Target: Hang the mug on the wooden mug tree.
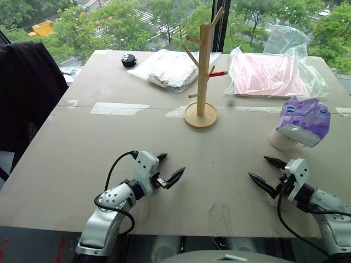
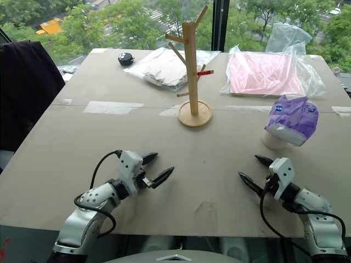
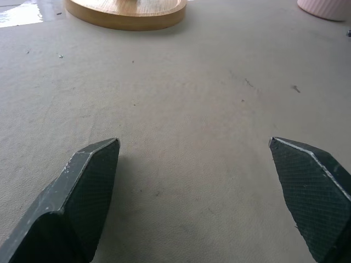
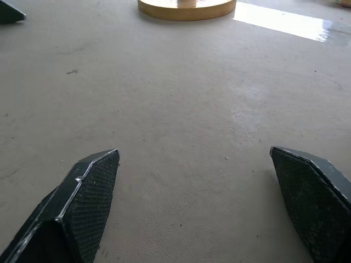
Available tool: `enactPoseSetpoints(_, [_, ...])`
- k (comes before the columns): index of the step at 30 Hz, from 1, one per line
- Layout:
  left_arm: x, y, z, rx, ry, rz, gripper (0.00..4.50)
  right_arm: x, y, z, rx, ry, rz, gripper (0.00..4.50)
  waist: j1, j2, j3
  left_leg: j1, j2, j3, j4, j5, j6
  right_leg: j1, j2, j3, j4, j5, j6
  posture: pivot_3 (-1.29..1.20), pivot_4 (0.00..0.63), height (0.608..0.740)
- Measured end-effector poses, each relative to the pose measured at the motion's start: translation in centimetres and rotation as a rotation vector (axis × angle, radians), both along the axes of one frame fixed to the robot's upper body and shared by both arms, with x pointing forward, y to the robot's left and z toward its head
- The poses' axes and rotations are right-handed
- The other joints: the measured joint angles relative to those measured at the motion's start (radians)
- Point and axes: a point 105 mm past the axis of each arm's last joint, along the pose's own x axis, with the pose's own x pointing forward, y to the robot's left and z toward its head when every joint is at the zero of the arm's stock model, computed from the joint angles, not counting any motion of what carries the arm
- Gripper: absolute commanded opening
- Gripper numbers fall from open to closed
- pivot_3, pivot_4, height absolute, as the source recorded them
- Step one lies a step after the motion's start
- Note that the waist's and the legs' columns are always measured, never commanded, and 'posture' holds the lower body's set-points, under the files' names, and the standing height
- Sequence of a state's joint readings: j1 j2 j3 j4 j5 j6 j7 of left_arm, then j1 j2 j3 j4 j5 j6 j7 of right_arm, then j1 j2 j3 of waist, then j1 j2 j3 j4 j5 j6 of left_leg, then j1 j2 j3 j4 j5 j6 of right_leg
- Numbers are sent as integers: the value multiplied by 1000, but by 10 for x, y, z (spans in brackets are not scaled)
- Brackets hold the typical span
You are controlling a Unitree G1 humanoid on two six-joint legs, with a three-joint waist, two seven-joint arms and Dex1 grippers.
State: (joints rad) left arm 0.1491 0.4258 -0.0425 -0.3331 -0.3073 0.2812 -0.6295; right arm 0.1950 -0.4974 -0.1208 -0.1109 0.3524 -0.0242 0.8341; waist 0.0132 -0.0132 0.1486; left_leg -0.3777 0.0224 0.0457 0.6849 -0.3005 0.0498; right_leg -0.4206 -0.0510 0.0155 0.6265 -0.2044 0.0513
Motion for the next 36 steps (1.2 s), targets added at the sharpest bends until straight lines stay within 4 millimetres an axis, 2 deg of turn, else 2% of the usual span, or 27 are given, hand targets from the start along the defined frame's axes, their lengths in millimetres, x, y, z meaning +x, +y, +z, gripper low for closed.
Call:
enactPoseSetpoints(2, [2,-8,6,-1,-8,-58,4500,0,9,14,-21,-58,23,4442,1,0,0,-1,0,0,0,0,0,-1,0,0,0,0,0,0,150,740])
enactPoseSetpoints(6, [8,-28,41,-63,-93,-198,4500,2,29,51,-39,-193,62,4442,0,0,1,-2,0,0,0,0,0,-1,0,0,0,0,0,0,150,740])
enactPoseSetpoints(8, [10,-36,58,-88,-126,-263,4500,5,39,76,-23,-258,67,4442,-2,0,1,-2,0,0,0,0,0,-2,0,0,0,0,0,0,150,740])
enactPoseSetpoints(9, [10,-42,69,-99,-147,-304,4500,7,44,94,-26,-314,69,4442,-3,0,1,-2,0,0,0,0,0,-2,1,0,0,0,0,0,150,740])
enactPoseSetpoints(10, [10,-46,76,-108,-166,-334,4500,8,46,108,-36,-363,67,4442,-2,0,1,-2,-1,-1,0,0,0,-2,1,0,0,0,0,0,150,740])
enactPoseSetpoints(13, [8,-56,90,-123,-185,-396,4500,13,37,126,-135,-446,6,4442,3,-1,1,-3,-2,-1,0,0,0,-1,1,-1,-1,0,0,0,150,740])
enactPoseSetpoints(17, [7,-63,100,-130,-196,-444,4500,22,11,126,-326,-495,-106,4442,1,-1,1,-3,-5,-1,0,0,0,-1,1,0,-2,0,0,0,150,740])
enactPoseSetpoints(24, [5,-67,103,-116,-195,-473,4500,29,-19,115,-583,-533,-189,4442,-3,-2,2,-2,-5,0,0,0,0,-1,2,1,-1,0,1,0,150,740])
enactPoseSetpoints(35, [0,-69,106,-112,-204,-488,4500,39,-41,105,-747,-541,-238,4442,-2,-2,2,-2,-5,0,0,0,0,-1,2,1,-1,0,1,0,150,740])
enactPoseSetpoints(36, [0,-69,106,-109,-204,-490,4500,40,-42,105,-765,-543,-239,4208,-2,-2,2,-2,-5,0,1,0,0,-1,2,1,-1,0,1,0,150,740])
